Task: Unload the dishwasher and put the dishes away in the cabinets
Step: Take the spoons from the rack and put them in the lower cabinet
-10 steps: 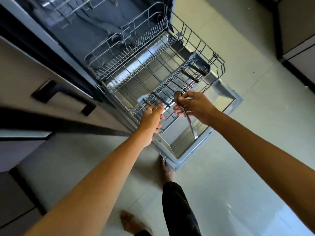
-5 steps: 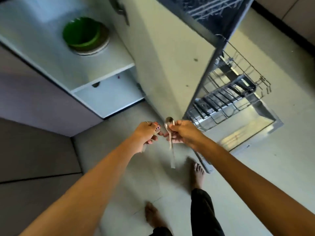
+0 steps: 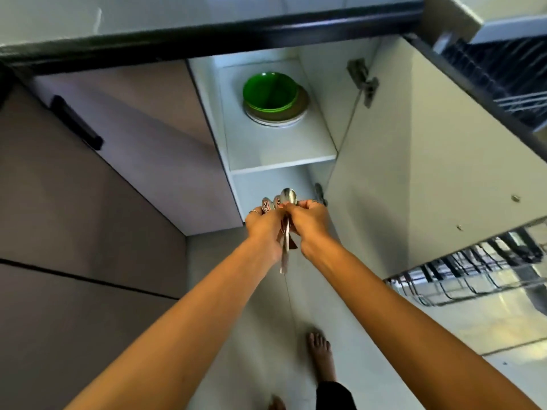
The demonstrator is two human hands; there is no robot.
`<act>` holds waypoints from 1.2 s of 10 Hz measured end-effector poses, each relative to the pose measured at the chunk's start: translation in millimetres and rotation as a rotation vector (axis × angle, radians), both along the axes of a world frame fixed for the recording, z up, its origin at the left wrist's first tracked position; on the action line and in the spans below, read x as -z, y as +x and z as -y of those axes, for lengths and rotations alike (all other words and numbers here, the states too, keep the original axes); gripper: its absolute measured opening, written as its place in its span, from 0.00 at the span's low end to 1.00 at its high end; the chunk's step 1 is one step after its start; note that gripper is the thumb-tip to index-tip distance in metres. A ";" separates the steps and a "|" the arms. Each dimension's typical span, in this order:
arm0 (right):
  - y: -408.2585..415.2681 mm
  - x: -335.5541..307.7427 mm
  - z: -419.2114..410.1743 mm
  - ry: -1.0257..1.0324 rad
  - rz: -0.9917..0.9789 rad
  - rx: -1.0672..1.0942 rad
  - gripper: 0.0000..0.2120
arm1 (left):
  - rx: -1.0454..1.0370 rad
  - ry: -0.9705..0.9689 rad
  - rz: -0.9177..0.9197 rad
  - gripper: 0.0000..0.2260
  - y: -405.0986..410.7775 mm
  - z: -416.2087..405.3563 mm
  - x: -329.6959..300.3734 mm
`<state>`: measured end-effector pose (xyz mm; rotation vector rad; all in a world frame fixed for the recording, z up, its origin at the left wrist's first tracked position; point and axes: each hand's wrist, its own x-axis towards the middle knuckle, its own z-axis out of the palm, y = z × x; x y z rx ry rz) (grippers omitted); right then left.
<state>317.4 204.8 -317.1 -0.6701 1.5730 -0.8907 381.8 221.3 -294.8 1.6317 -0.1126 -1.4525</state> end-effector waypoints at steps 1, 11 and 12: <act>20.2 5.7 15.5 0.018 -0.015 0.036 0.07 | -0.072 0.001 -0.031 0.06 10.5 14.2 2.0; 64.1 100.2 249.5 0.064 -0.226 -0.640 0.10 | 0.078 0.081 0.345 0.14 65.4 223.1 92.0; 68.0 113.6 275.8 -0.086 -0.495 -0.741 0.08 | 0.122 0.125 0.359 0.17 71.0 225.3 89.9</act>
